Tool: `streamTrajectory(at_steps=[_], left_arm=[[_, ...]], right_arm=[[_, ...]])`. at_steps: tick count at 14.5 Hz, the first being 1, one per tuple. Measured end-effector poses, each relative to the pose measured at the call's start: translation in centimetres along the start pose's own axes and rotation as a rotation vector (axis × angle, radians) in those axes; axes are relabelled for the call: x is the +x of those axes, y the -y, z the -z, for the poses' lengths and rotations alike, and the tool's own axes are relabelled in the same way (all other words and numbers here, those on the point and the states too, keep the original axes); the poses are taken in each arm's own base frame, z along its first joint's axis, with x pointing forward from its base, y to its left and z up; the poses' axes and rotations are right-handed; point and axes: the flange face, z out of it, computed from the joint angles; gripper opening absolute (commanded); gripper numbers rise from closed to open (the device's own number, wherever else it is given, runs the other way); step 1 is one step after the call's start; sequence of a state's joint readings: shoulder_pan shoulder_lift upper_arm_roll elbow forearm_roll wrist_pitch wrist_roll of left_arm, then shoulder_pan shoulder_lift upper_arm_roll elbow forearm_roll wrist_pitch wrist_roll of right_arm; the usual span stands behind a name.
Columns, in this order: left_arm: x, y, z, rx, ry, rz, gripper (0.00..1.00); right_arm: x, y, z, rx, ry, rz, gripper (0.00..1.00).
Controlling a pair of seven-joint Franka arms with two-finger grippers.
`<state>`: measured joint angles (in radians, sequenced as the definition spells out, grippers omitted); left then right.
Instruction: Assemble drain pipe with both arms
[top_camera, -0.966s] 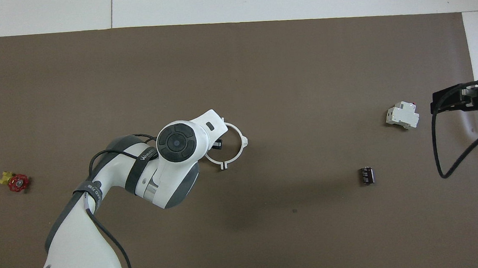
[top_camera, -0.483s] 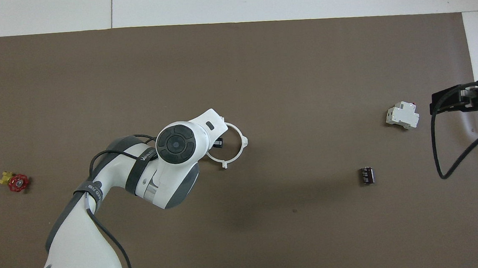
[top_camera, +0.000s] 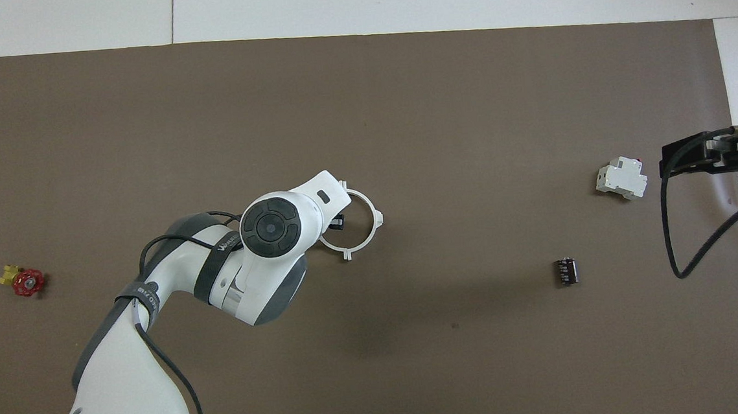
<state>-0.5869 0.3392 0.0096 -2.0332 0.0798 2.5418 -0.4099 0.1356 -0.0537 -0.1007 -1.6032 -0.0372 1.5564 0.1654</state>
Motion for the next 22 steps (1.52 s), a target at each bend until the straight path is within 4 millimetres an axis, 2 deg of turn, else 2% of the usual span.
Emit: streamTrajectory(at_steps=[12,13,14,15,16,17,22], left_arm=[[-0.11,-0.17,0.00,0.005,-0.004,-0.010,0.00],[-0.11,-0.17,0.00,0.005,-0.004,-0.005,0.23],[-0.12,-0.18,0.00,0.005,-0.004,0.005,0.58],[-0.14,-0.23,-0.01,0.005,-0.004,0.012,0.79],[-0.17,-0.29,-0.01,0.004,-0.004,0.014,0.92],[-0.23,-0.41,-0.02,0.004,-0.004,0.015,1.00],[-0.57,-0.74,-0.20,0.003,0.002,0.012,1.00]], right_arm=[[0.00,0.00,0.00,0.000,0.000,0.000,1.00],[-0.01,0.00,0.01,0.000,0.000,0.000,1.00],[-0.01,0.00,0.01,0.000,0.000,0.000,1.00],[-0.01,0.00,0.01,0.000,0.000,0.000,1.00],[-0.01,0.00,0.01,0.000,0.000,0.000,1.00],[-0.01,0.00,0.01,0.000,0.000,0.000,1.00],[-0.01,0.00,0.02,0.000,0.000,0.000,1.00]])
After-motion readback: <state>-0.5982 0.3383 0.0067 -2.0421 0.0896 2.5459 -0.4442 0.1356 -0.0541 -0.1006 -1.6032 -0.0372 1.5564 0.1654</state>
